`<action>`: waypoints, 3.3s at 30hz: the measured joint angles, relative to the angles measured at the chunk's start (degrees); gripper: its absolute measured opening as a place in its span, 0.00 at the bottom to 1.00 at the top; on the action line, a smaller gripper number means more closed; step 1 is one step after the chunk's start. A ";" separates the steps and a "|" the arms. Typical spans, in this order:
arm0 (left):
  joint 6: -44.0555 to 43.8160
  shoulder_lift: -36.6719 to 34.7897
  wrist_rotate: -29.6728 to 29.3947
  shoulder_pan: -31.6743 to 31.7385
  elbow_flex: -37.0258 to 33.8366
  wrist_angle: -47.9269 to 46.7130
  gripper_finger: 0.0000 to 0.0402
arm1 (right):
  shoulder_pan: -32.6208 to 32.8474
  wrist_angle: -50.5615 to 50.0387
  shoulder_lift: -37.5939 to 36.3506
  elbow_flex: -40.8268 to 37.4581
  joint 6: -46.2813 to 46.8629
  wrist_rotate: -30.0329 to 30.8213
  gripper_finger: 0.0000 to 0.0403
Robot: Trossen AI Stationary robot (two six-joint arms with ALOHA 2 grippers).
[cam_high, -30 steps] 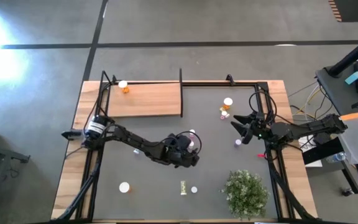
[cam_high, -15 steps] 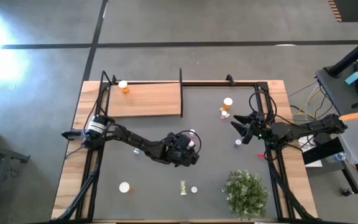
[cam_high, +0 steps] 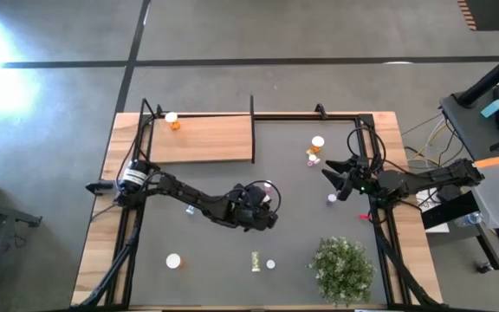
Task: Pick and place medicine bottles onto shelf by color
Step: Put the middle yellow pill bottle on the shelf
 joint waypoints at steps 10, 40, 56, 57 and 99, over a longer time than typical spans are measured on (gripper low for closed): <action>0.04 -1.21 -1.08 0.00 0.56 -0.99 0.27 | 0.00 0.01 0.00 0.00 0.01 0.00 0.59; -18.08 -26.04 -14.56 14.46 -9.35 -44.34 0.27 | -0.02 -0.04 0.00 0.00 0.02 -0.01 0.59; -18.05 -32.00 -14.53 36.31 -22.40 -28.52 0.27 | -0.01 -0.03 -0.02 0.00 0.01 0.00 0.59; -17.81 -32.00 -14.49 37.57 -22.83 -26.51 0.27 | 0.00 0.01 -0.01 0.00 0.01 0.00 0.59; -2.56 -26.62 -9.71 47.21 -23.68 -9.23 0.27 | -0.01 0.00 0.00 0.00 0.02 0.00 0.59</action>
